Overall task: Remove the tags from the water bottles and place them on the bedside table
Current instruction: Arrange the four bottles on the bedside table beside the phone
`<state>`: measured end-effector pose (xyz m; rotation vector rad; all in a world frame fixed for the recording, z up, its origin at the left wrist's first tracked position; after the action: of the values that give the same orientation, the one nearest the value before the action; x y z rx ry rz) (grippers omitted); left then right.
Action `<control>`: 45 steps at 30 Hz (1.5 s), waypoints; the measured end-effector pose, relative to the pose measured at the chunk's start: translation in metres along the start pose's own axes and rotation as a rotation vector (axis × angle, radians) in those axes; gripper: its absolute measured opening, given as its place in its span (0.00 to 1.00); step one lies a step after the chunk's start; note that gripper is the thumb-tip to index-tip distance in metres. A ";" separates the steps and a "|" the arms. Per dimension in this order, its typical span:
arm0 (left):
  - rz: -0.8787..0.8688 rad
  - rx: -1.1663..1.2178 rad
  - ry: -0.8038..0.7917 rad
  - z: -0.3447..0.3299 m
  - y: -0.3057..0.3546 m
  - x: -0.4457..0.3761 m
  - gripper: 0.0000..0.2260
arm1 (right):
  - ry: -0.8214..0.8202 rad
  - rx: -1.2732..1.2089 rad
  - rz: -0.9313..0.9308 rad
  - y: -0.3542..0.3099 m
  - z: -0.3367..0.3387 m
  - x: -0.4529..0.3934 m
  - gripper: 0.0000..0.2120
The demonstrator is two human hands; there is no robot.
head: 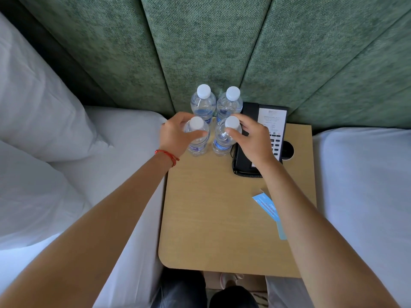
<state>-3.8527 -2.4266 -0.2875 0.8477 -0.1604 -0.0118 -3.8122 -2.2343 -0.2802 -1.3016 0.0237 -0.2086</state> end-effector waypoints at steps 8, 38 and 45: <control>-0.046 0.020 -0.129 0.000 -0.012 -0.006 0.24 | 0.073 0.015 -0.029 0.012 -0.003 0.001 0.23; -0.056 -0.032 0.117 -0.016 -0.007 0.008 0.22 | 0.061 -0.010 -0.032 0.021 0.000 -0.002 0.23; -0.009 0.028 0.114 -0.023 -0.012 0.003 0.22 | 0.072 0.008 0.010 0.021 -0.001 -0.003 0.22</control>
<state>-3.8460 -2.4176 -0.3105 0.8749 -0.0495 0.0301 -3.8122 -2.2294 -0.3014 -1.2858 0.0909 -0.2463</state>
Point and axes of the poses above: each hand's wrist, its own x-axis away from the middle knuckle, its own z-axis out of the back of the hand, y = z × x, the point moved 5 cm from there along -x, towards the middle knuckle, and after that the axes turned 13 degrees about -x, right-handed, at the moved point
